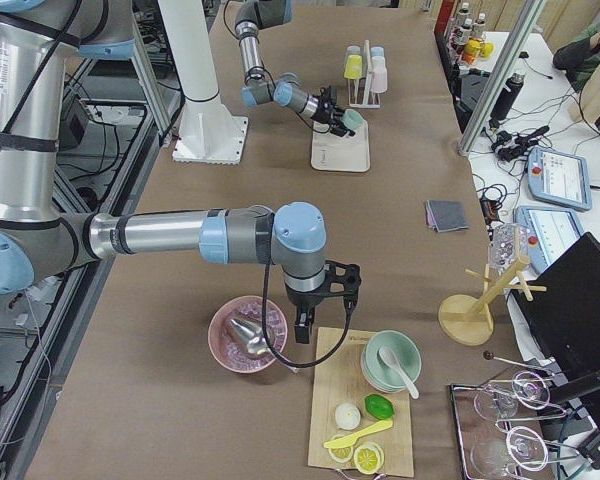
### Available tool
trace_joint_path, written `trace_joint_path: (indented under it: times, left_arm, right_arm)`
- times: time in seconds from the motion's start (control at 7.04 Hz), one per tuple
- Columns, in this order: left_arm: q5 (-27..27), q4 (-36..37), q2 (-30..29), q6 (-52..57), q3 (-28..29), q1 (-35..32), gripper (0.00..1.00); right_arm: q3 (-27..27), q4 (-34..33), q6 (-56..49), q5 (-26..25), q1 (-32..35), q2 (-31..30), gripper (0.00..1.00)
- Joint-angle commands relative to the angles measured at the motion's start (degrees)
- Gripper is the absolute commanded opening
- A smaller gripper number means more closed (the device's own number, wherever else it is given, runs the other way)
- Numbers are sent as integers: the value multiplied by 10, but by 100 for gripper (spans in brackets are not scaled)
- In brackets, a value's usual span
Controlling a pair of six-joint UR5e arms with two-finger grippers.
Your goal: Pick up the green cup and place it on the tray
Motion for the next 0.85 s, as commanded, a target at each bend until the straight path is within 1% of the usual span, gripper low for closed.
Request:
trace_joint_path:
  times: [0.0, 0.43, 0.71]
  left_arm:
    - [12, -3, -17, -20, 37, 5, 20]
    - [15, -4, -22, -19, 52, 6, 19]
    - [36, -4, -31, -20, 67, 7, 19]
  right_arm:
    - [-6, 1, 57, 0, -30, 29, 100]
    - [-15, 1, 53, 0, -40, 29, 100]
    - [-15, 1, 53, -1, -40, 29, 100]
